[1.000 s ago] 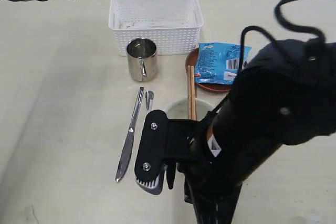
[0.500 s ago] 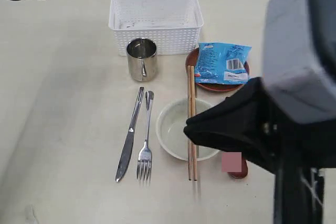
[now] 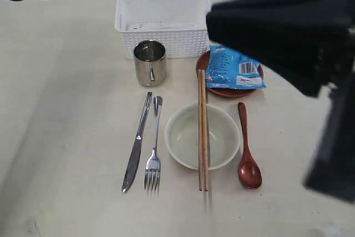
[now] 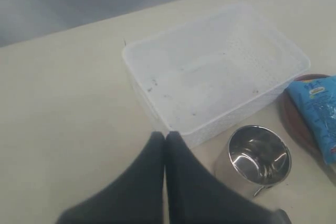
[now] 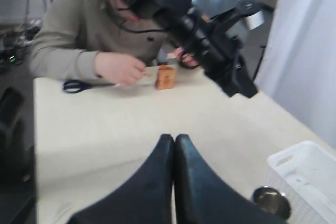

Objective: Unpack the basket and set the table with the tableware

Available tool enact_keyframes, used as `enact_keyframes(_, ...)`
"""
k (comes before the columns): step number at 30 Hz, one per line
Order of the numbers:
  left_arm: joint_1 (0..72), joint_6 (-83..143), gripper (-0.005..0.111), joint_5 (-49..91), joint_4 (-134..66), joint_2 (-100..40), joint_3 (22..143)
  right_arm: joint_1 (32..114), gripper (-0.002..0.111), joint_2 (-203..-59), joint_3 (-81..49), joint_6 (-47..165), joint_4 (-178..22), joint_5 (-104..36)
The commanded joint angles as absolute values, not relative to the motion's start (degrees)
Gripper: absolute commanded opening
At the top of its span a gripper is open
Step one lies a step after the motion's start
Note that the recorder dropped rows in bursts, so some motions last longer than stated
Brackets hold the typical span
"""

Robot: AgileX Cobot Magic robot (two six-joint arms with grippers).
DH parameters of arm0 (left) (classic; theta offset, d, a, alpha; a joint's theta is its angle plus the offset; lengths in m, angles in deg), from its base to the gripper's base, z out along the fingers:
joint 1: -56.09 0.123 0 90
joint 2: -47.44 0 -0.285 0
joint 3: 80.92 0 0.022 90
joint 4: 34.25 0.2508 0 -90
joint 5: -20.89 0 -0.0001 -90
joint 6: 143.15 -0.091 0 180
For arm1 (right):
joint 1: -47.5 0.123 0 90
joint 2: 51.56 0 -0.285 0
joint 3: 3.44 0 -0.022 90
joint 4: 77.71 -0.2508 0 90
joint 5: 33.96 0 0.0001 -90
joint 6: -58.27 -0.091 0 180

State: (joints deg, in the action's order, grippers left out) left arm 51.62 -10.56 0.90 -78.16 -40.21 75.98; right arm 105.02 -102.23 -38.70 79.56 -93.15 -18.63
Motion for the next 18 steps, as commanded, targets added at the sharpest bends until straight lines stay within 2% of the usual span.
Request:
enact_keyframes(1,51.37,-10.77,0.0,1.36,-77.78,-39.64,75.61,94.5,0.0,-108.13,-41.14,78.54,-97.26,-27.04)
enact_keyframes(7,51.37,-10.77,0.0,1.36,-77.78,-39.64,75.61,70.83,0.0,-109.13,-46.94,78.42,-115.18,-26.08)
enact_keyframes(12,51.37,-10.77,0.0,1.36,-77.78,-39.64,75.61,51.04,0.0,-101.95,-54.34,78.52,-117.54,-26.47)
enact_keyframes(18,51.37,-10.77,0.0,1.36,-77.78,-39.64,75.61,38.18,0.0,-87.19,-63.58,80.76,-116.68,-30.68)
